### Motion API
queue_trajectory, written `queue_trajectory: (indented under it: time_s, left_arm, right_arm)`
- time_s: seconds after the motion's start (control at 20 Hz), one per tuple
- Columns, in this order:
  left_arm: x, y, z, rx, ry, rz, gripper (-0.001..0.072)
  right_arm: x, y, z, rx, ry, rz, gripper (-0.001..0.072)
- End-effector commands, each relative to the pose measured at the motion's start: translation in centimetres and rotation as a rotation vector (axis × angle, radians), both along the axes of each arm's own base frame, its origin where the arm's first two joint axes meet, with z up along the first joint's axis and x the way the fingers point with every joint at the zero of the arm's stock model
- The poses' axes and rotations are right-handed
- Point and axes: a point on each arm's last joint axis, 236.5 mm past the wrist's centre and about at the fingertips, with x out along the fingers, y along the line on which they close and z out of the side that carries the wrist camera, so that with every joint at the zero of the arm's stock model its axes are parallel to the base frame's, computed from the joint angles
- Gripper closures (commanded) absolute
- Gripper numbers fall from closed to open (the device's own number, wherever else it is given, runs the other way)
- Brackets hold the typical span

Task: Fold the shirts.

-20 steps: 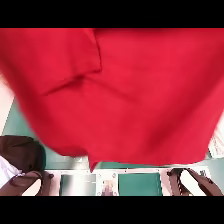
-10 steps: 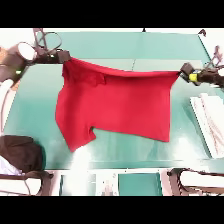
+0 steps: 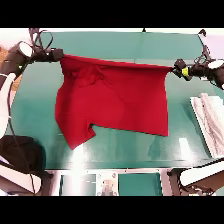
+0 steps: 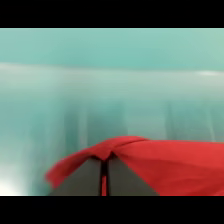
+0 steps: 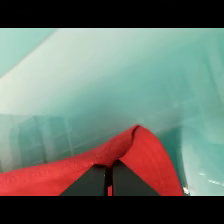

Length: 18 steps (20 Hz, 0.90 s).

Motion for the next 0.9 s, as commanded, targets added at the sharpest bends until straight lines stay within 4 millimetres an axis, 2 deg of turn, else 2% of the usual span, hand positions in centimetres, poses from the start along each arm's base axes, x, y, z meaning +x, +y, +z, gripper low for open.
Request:
queue_trajectory:
  time_s: [0.0, 0.1, 0.25, 0.4, 0.55, 0.65, 0.85]
  left_arm:
    - [-1.9, 1.9, -1.9, 0.040, 0.104, -0.050, 0.0686]
    - [-3.1, 1.5, -2.9, 0.067, 0.155, -0.107, 0.0686]
    - [-5.0, 0.9, -4.6, 0.081, 0.236, -0.172, 0.0686]
    - [-7.5, 0.7, -7.5, 0.090, 0.346, -0.213, 0.0685]
    - [-9.2, 0.7, -10.2, 0.081, 0.414, -0.217, 0.0685]
    - [-9.7, 0.7, -11.4, 0.076, 0.430, -0.209, 0.0686]
    - [-9.7, 0.1, -11.9, 0.041, 0.428, -0.198, 0.0686]
  right_arm:
    - [-1.2, 1.5, -0.4, -0.008, 0.045, 0.115, 0.0695]
    - [-3.3, 2.2, -1.7, -0.032, 0.125, 0.198, 0.0695]
    - [-6.5, 2.0, -3.6, -0.076, 0.258, 0.276, 0.0695]
    - [-9.1, 2.7, -5.5, -0.054, 0.358, 0.318, 0.0695]
    - [-11.6, 3.4, -8.1, -0.015, 0.437, 0.328, 0.0695]
    - [-12.7, 3.8, -9.2, -0.001, 0.468, 0.334, 0.0695]
    - [-12.8, 3.8, -9.3, 0.003, 0.474, 0.334, 0.0694]
